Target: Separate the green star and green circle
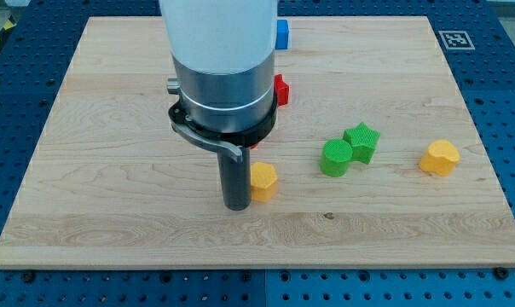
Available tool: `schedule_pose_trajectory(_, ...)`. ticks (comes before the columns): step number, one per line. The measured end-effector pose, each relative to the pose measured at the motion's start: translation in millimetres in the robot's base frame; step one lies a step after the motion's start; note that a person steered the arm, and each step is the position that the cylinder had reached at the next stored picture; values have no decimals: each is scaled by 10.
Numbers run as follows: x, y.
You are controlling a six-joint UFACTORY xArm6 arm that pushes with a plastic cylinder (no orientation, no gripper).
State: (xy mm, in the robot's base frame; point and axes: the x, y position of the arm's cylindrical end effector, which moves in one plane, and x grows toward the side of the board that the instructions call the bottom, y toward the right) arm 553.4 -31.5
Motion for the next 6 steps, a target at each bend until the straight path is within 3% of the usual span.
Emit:
schedule_pose_trajectory(1, -237, -250)
schedule_pose_trajectory(2, -419, -49)
schedule_pose_trajectory(4, -462, 1023)
schedule_pose_trajectory(6, -681, 1406)
